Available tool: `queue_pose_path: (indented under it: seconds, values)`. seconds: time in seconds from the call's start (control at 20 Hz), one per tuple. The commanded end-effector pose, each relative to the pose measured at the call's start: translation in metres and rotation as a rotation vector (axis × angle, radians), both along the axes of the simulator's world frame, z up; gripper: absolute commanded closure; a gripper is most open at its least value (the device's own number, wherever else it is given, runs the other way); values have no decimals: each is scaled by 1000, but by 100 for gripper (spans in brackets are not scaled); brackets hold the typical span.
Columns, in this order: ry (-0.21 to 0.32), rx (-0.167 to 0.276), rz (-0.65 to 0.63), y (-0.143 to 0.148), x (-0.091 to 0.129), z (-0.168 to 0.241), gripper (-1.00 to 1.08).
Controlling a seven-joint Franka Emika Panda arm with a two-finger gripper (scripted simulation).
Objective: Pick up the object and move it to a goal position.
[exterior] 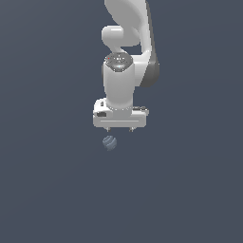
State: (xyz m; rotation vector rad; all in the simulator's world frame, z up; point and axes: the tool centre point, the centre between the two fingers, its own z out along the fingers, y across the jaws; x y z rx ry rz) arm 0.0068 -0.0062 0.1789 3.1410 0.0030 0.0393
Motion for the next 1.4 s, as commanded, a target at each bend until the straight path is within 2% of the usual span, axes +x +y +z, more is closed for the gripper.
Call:
queue_pose_path:
  seconds: [0.0,0.4,0.85,1.35]
  values:
    - [0,0,0,0,0,0,-92]
    - [-4,13,-61,-21,-4,10,-92]
    - [-3,14,-86,-22,-4,6,-92]
    - [6,20,-260,-30,-5,-19,-92]
